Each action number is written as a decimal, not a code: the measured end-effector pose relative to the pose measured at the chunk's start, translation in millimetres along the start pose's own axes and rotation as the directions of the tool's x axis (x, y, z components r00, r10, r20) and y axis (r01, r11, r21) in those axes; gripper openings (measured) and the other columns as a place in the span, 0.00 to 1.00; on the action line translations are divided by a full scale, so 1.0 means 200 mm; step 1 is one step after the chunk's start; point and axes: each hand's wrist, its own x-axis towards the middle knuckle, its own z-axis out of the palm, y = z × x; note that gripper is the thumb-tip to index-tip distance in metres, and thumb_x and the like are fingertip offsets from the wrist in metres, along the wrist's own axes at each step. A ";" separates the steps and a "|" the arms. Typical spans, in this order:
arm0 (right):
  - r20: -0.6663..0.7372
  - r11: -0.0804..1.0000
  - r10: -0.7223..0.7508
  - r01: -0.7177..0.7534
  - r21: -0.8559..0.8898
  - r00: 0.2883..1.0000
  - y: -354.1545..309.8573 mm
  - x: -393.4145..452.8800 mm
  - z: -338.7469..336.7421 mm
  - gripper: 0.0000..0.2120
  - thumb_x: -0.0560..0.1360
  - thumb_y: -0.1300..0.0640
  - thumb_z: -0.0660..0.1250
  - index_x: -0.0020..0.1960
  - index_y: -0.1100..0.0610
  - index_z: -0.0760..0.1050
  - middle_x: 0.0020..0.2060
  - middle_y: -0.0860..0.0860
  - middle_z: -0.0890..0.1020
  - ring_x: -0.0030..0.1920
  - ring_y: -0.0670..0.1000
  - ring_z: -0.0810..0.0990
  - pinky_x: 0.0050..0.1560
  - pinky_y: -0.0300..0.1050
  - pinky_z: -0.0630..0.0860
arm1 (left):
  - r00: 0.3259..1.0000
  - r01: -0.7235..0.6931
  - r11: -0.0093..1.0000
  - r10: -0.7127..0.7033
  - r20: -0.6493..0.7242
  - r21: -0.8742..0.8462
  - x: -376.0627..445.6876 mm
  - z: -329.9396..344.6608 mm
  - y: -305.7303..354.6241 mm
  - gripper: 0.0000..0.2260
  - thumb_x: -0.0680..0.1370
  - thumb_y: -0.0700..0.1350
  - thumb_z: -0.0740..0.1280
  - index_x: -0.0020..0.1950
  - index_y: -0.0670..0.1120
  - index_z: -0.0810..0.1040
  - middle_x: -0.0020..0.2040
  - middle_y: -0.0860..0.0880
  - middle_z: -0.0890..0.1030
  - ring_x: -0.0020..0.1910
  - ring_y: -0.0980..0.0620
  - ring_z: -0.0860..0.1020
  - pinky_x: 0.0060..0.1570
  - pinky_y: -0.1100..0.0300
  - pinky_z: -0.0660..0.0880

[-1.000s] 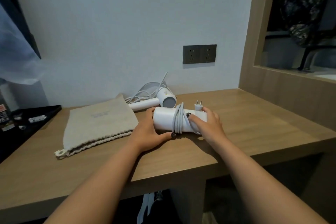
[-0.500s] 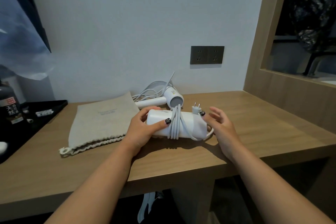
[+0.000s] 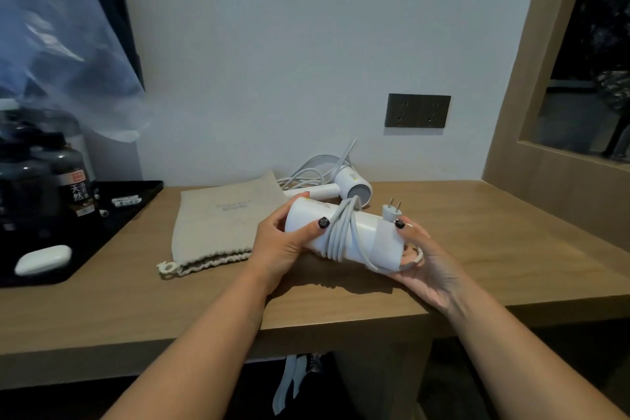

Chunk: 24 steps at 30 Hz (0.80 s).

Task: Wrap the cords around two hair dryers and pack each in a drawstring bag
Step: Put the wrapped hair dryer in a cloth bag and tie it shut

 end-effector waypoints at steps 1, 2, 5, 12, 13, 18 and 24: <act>-0.009 1.000 -0.010 0.010 -0.016 1.000 0.00 -0.01 0.02 0.38 0.52 0.61 0.82 0.61 0.53 0.75 0.60 0.60 0.72 0.60 0.64 0.74 0.50 0.64 0.78 | 1.000 -0.017 0.999 0.017 -0.010 0.031 0.00 0.00 0.00 0.30 0.61 0.49 0.78 0.62 0.51 0.80 0.55 0.49 0.82 0.56 0.46 0.80 0.54 0.50 0.80; -0.020 0.999 -0.028 0.028 -0.021 0.999 0.01 -0.02 0.03 0.32 0.58 0.62 0.79 0.59 0.53 0.75 0.60 0.60 0.72 0.59 0.63 0.74 0.50 0.62 0.78 | 0.999 -0.042 0.997 0.044 -0.023 0.071 0.00 0.00 -0.01 0.29 0.62 0.51 0.77 0.63 0.52 0.79 0.55 0.50 0.82 0.55 0.49 0.80 0.52 0.54 0.80; -0.044 0.996 -0.091 0.091 -0.015 0.995 0.04 -0.03 0.06 0.23 0.64 0.60 0.75 0.58 0.53 0.74 0.58 0.59 0.74 0.56 0.60 0.76 0.50 0.60 0.78 | 0.981 -0.157 0.932 0.185 -0.056 0.328 -0.02 0.00 -0.03 0.29 0.68 0.62 0.74 0.65 0.53 0.76 0.56 0.52 0.81 0.53 0.55 0.79 0.50 0.62 0.78; -0.077 0.979 -0.163 0.151 -0.135 0.984 0.08 -0.09 0.12 0.30 0.63 0.58 0.73 0.64 0.54 0.72 0.58 0.56 0.75 0.54 0.59 0.76 0.32 0.50 0.80 | 0.835 -0.105 0.495 0.514 -0.194 0.862 -0.18 -0.16 0.05 0.10 0.80 0.50 0.59 0.49 0.47 0.77 0.45 0.51 0.78 0.47 0.50 0.76 0.40 0.58 0.68; -0.097 0.979 -0.171 0.158 -0.127 0.980 0.08 -0.10 0.12 0.31 0.64 0.59 0.73 0.66 0.54 0.71 0.59 0.56 0.74 0.55 0.59 0.76 0.33 0.50 0.80 | 0.847 -0.065 0.383 0.509 -0.152 0.922 -0.18 -0.22 0.06 0.07 0.79 0.47 0.61 0.51 0.47 0.77 0.48 0.51 0.79 0.49 0.50 0.76 0.44 0.57 0.70; -0.187 0.966 -0.251 0.234 -0.111 0.950 0.11 -0.17 0.14 0.25 0.71 0.62 0.72 0.66 0.54 0.71 0.60 0.56 0.75 0.55 0.59 0.78 0.35 0.51 0.80 | 0.988 0.097 0.072 0.110 -0.104 0.993 -0.19 -0.40 0.13 0.17 0.77 0.47 0.64 0.66 0.51 0.74 0.63 0.49 0.78 0.61 0.47 0.76 0.59 0.53 0.73; -0.212 0.943 -0.332 0.317 -0.103 0.919 0.20 -0.31 0.12 0.24 0.70 0.66 0.72 0.63 0.52 0.73 0.58 0.54 0.79 0.53 0.60 0.81 0.38 0.52 0.80 | 0.996 0.090 0.145 -0.034 -0.086 0.985 -0.23 -0.34 0.23 0.07 0.75 0.53 0.69 0.50 0.55 0.84 0.46 0.54 0.84 0.47 0.53 0.80 0.47 0.56 0.78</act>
